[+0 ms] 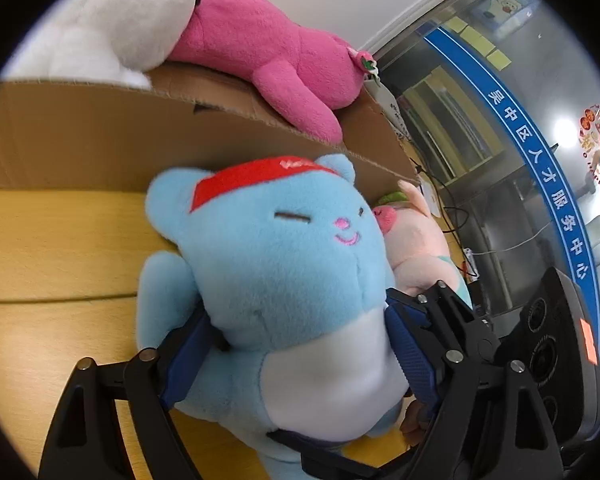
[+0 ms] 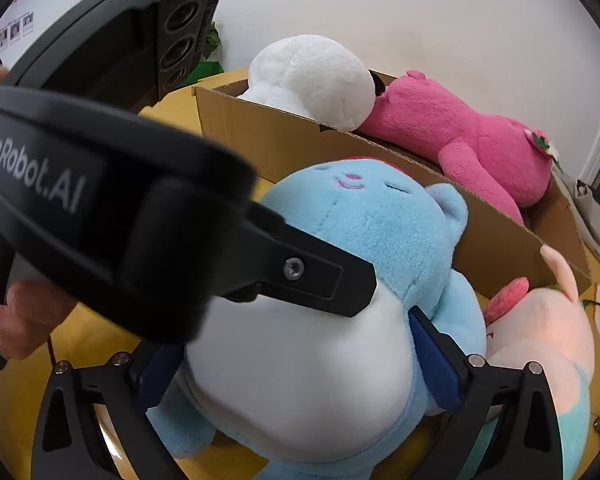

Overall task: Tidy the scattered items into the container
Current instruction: 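Close both grippers on the light-blue bear and lift it, then lower the blue bear into the box beside the panda and open both grippers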

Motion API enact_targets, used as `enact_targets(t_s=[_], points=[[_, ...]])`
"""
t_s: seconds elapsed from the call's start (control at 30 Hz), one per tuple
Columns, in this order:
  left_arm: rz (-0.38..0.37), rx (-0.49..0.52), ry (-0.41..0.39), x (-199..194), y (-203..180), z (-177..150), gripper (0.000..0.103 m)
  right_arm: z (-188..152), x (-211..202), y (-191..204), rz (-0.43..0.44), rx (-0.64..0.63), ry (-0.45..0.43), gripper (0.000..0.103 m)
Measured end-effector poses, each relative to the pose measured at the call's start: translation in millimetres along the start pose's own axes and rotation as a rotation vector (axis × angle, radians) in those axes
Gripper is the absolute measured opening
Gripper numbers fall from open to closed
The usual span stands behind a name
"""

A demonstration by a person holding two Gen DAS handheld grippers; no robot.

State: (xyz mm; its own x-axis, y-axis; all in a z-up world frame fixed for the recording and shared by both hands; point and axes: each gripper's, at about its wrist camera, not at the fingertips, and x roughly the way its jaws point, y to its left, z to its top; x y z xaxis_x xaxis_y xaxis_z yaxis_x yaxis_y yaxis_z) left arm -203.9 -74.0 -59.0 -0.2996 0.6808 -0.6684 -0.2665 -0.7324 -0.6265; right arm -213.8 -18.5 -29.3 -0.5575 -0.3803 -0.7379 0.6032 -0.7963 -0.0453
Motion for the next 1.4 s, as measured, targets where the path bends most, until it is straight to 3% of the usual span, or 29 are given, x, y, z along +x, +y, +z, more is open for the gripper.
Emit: enact_targets(t_s=[0.1,0.3,0.47,0.7,0.87,1.03,1.17,1.23,1.4], points=[[-0.009,0.016,0.002,-3.9,-4.9,-2.9,0.070,-6.6,-6.7,-1.5,0.004,0.023,-0.016,0.093],[-0.015,0.029,-0.021,-21.7,-17.3,-6.0,0.067,-10.2,-29.4,3.0,0.025,0.064,-0.085,0.084],[-0.022,0.111,-0.126,-68.2,-54.1,14.7,0.067,15.5,-67.9,9.3,-0.022,0.033,-0.191,0.084],[0.007,0.347,-0.300,-150.8,-129.3,108.4,0.067,114.9,-139.2,-6.7,-0.108,-0.054,-0.406,0.084],[0.080,0.373,-0.324,-140.3,-121.1,184.5,0.067,179.3,-122.3,-41.2,-0.137,-0.027,-0.509,0.086],[0.123,0.293,-0.192,-64.1,-47.0,221.5,0.067,181.8,-34.8,-74.9,-0.112,0.099,-0.447,0.087],[0.114,0.186,-0.073,-2.7,20.6,208.1,0.067,152.5,45.3,-81.8,-0.066,0.195,-0.254,0.087],[0.108,0.215,-0.085,4.7,24.4,197.4,0.066,140.1,61.5,-79.3,-0.070,0.216,-0.218,0.088],[0.197,0.287,-0.043,26.1,13.2,175.3,0.066,122.9,77.5,-81.0,-0.054,0.281,-0.084,0.087]])
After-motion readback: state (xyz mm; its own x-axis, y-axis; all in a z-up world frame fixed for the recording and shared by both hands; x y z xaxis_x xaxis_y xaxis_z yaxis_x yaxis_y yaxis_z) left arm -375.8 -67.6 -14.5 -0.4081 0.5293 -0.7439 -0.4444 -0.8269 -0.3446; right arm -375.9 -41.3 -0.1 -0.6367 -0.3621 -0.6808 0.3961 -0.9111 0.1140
